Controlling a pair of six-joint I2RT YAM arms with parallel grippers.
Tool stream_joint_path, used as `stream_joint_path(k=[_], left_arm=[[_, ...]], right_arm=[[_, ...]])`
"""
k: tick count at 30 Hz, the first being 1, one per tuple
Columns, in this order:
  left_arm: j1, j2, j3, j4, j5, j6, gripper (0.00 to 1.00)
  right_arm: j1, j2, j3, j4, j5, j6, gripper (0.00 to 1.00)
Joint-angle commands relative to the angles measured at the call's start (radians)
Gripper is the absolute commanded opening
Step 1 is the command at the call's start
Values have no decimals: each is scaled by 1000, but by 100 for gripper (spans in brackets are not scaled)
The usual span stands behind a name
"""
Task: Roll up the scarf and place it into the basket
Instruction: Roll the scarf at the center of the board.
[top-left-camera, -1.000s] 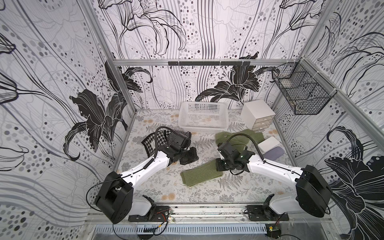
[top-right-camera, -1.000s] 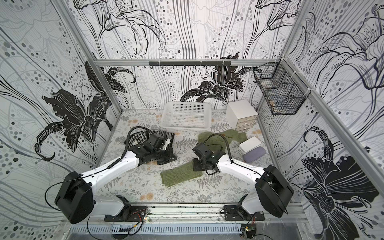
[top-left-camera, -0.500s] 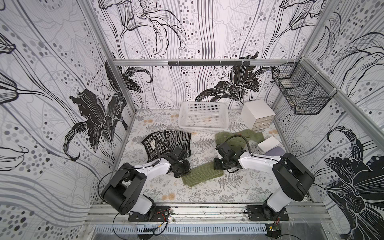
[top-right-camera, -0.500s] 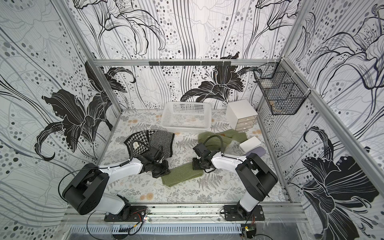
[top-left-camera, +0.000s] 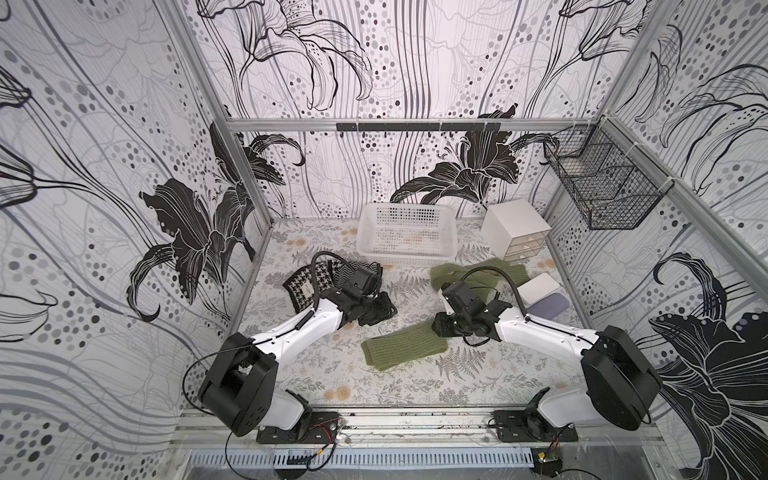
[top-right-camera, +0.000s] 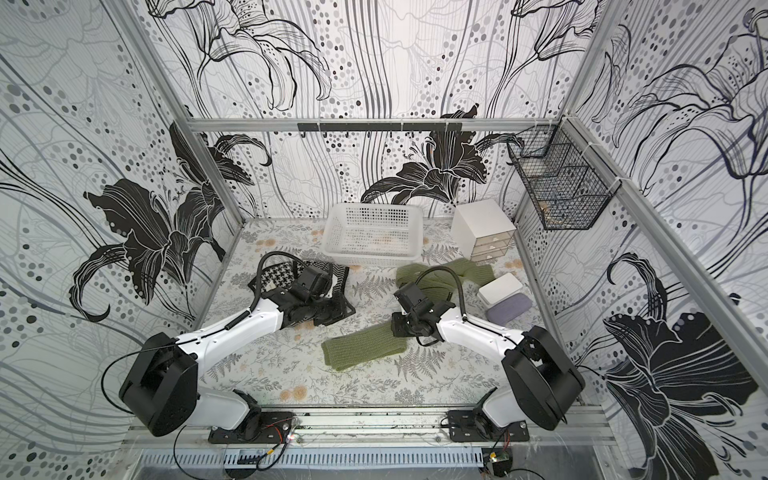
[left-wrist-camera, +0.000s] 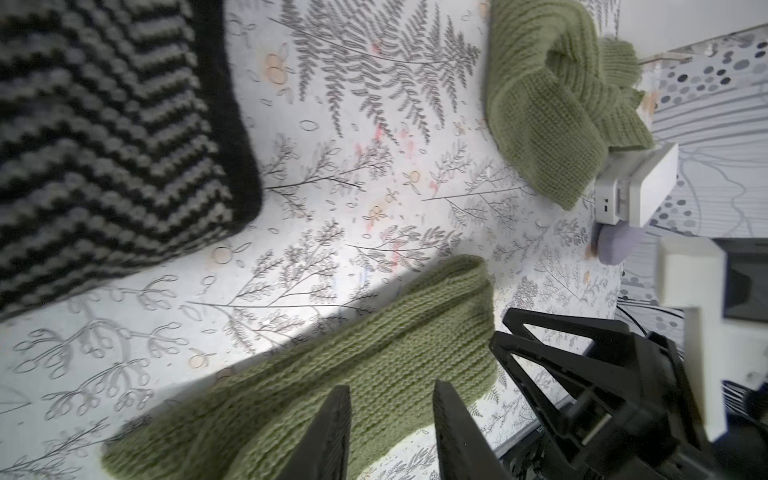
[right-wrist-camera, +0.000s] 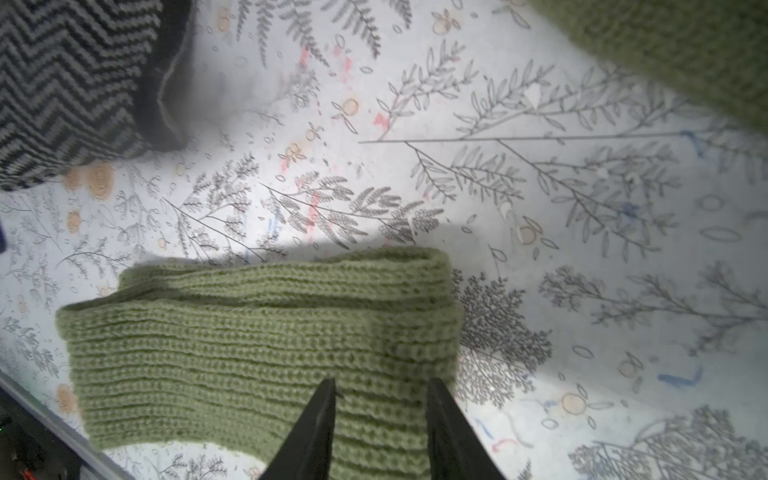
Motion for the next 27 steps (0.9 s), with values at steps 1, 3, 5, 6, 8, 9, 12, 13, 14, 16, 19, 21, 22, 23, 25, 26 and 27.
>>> stream_joint_path(k=[1, 3, 5, 6, 8, 9, 12, 13, 14, 16, 19, 21, 22, 23, 25, 26, 27], left_arm=[[-34, 46, 47, 17, 34, 23, 37], [-38, 56, 59, 26, 35, 19, 37], [-41, 60, 67, 27, 35, 20, 37], [-43, 60, 72, 26, 34, 20, 37], [-44, 63, 74, 22, 32, 22, 37], [-43, 64, 75, 21, 33, 22, 37], [-53, 78, 78, 22, 43, 25, 37], [-59, 88, 83, 22, 48, 28, 37], [-66, 102, 91, 20, 59, 35, 37], [-95, 141, 117, 20, 89, 55, 36], [-155, 232, 182, 15, 138, 87, 33], [-191, 283, 217, 31, 147, 92, 27], [-202, 308, 227, 51, 155, 86, 23], [-211, 331, 234, 72, 164, 78, 19], [-222, 372, 245, 106, 176, 64, 15], [-227, 394, 254, 117, 182, 62, 12], [-231, 415, 261, 123, 185, 60, 12]], right_arm=[[-14, -6, -32, -33, -11, 3, 41], [-21, 19, -32, -32, -29, 5, 43], [-23, 51, -33, -34, -35, 10, 43], [-23, 60, -38, -26, -42, 16, 43], [-29, 77, -59, -3, -63, 30, 38], [-31, 85, -66, 5, -71, 31, 29], [-40, 93, -81, 11, -84, 34, 0], [-45, 87, -84, 1, -81, 30, 0], [-53, 76, -88, -18, -69, 27, 0], [-65, 34, -94, -67, -42, 14, 0], [-74, -46, -91, -177, 25, 0, 0], [-79, -90, -87, -238, 61, -8, 0], [-83, -110, -88, -261, 68, -12, 0], [-86, -132, -90, -278, 74, -14, 0], [-91, -167, -93, -302, 79, -14, 0], [-91, -181, -94, -309, 80, -14, 0], [-93, -192, -91, -312, 77, -13, 0]])
